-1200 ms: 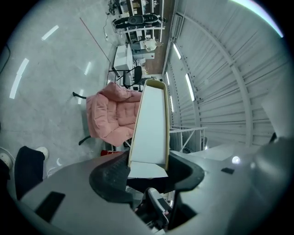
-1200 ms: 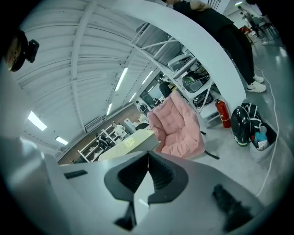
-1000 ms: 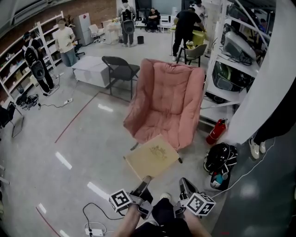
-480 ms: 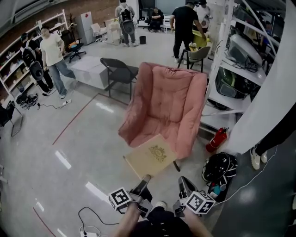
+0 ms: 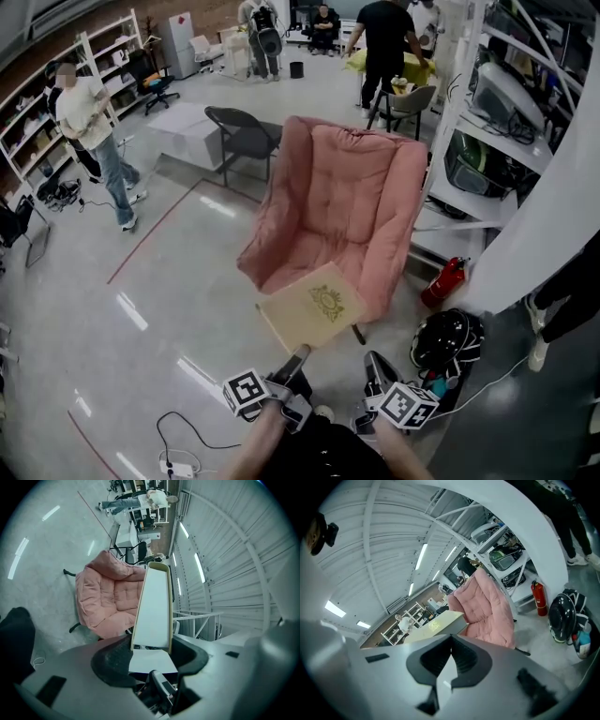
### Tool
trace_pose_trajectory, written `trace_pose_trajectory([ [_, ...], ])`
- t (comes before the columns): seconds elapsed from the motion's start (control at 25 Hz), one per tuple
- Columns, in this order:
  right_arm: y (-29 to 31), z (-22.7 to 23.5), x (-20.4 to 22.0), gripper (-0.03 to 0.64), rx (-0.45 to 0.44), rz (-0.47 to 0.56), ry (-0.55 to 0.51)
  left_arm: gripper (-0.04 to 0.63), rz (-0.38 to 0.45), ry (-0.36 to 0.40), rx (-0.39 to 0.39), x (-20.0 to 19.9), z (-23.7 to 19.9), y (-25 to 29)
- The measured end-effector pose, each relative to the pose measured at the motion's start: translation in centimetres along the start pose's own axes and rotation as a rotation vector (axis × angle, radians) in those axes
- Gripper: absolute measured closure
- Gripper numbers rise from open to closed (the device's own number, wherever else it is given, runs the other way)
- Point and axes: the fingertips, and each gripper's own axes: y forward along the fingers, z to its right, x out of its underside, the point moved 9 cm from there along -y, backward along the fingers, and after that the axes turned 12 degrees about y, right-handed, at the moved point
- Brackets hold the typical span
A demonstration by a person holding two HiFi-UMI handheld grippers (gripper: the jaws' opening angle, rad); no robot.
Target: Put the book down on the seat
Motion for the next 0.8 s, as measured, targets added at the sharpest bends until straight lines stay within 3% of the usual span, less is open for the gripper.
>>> trace_pose_trajectory([
  [0.44,4.4,1.2,-3.0,0.604,0.017,0.002,0.035,0.359,-0.041,-0.032,-0.030,-2.2,-1.8,5.5],
  [0.8,12.5,-0.2,-8.2,0.604,0.057,0.032,0.044,0.359,-0.096,-0.035,-0.021,-9.3,-2.4,13.2],
])
